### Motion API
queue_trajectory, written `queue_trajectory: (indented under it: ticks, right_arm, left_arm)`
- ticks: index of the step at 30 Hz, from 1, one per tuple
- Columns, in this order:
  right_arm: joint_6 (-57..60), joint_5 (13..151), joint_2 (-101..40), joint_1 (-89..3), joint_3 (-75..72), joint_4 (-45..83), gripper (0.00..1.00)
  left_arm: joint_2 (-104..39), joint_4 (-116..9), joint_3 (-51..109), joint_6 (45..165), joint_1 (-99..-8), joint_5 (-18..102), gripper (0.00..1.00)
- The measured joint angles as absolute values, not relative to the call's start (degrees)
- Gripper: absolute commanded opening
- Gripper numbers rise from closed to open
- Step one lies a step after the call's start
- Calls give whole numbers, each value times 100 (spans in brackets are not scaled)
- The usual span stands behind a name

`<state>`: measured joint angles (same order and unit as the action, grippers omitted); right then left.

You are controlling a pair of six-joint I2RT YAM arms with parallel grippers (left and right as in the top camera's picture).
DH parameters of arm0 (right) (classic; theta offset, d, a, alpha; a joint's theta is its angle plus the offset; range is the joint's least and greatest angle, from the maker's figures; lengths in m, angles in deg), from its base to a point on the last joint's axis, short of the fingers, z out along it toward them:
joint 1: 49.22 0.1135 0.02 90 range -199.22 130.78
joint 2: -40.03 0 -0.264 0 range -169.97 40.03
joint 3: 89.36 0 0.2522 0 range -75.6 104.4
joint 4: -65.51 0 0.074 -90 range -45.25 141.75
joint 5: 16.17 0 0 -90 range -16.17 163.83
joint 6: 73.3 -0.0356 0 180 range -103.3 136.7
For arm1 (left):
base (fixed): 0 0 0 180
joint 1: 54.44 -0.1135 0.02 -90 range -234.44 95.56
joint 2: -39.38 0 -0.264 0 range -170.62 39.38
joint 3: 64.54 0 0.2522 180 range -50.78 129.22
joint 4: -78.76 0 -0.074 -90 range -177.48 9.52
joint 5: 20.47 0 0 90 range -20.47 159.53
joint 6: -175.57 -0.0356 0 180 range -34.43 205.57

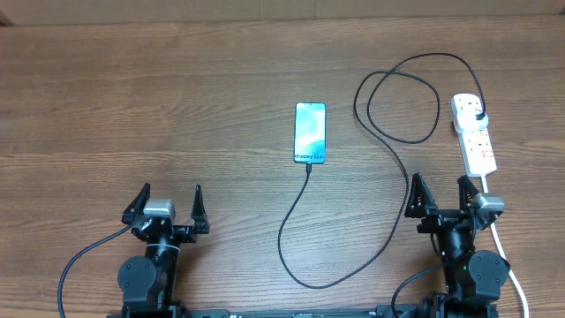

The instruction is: Plug charger to phone and switch on socket

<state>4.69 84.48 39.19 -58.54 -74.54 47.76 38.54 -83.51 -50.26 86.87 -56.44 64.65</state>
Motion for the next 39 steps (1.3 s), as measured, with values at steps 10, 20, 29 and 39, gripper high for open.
queue_trajectory:
  ticks: [10, 20, 29, 39]
  right_arm:
    - [474, 8448, 3919, -5509, -7454, 4776, 100]
    - [471, 8448, 3919, -5437, -7454, 4780, 100]
    - [469, 8448, 3919, -5437, -7454, 4776, 100]
    - [469, 8451, 3919, -5437, -7454, 4774, 100]
  left_arm:
    - [3854, -8351, -5026, 8687, -5644, 6465, 100]
    - [3854, -8351, -5026, 8687, -5644, 6465, 100]
    - [3854, -8351, -5026, 8687, -5644, 6463, 100]
    - [3854, -8351, -5026, 8687, -5644, 6463, 100]
